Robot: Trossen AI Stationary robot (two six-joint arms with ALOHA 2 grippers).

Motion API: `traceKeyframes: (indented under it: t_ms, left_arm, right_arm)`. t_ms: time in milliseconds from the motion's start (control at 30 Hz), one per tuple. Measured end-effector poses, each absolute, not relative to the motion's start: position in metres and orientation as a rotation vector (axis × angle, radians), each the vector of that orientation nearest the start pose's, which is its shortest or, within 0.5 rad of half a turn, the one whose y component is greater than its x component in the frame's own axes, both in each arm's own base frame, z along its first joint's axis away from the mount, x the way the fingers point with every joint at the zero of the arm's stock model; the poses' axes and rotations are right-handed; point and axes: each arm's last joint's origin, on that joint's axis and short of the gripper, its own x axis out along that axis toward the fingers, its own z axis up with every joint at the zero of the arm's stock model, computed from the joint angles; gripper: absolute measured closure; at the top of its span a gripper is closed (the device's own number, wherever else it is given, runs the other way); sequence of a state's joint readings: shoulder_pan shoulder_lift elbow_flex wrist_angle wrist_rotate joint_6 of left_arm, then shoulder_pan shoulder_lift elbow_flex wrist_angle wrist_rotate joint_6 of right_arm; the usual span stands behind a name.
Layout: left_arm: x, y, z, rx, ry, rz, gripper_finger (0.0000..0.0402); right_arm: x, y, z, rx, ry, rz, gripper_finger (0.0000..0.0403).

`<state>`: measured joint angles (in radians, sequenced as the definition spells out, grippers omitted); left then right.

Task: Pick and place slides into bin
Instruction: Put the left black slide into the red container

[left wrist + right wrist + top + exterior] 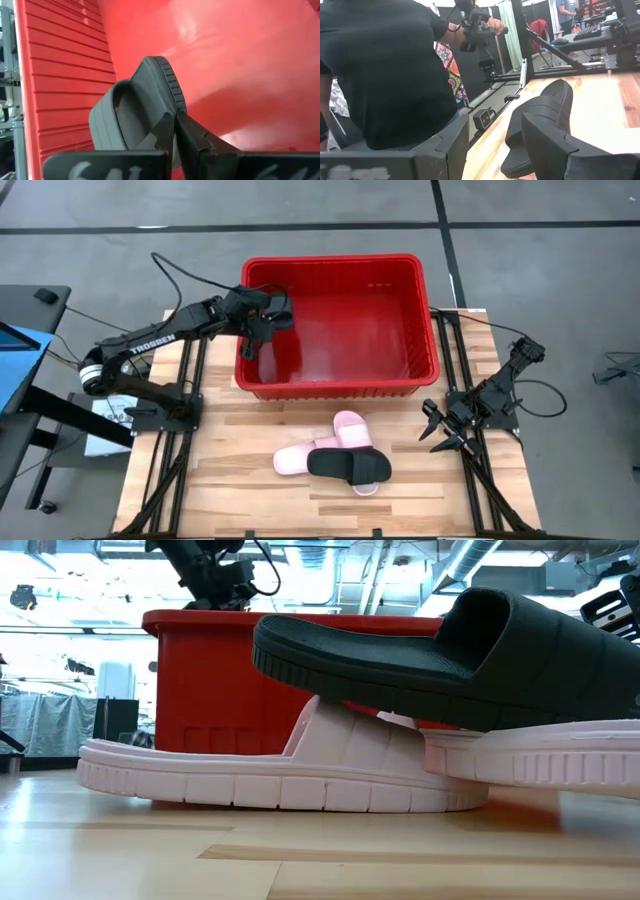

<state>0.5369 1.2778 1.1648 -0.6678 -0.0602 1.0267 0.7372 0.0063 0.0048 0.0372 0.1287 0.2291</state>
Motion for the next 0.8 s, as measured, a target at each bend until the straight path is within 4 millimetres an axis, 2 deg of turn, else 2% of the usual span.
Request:
traceKeyframes:
  t_ms: [800]
  left_arm:
    - [0.2222,0.1347,0.3177,0.710,1.007,0.127,0.0401]
  right_arm:
    - [0.0747,0.0628,0.1681,0.237,0.037,0.610,0.0230]
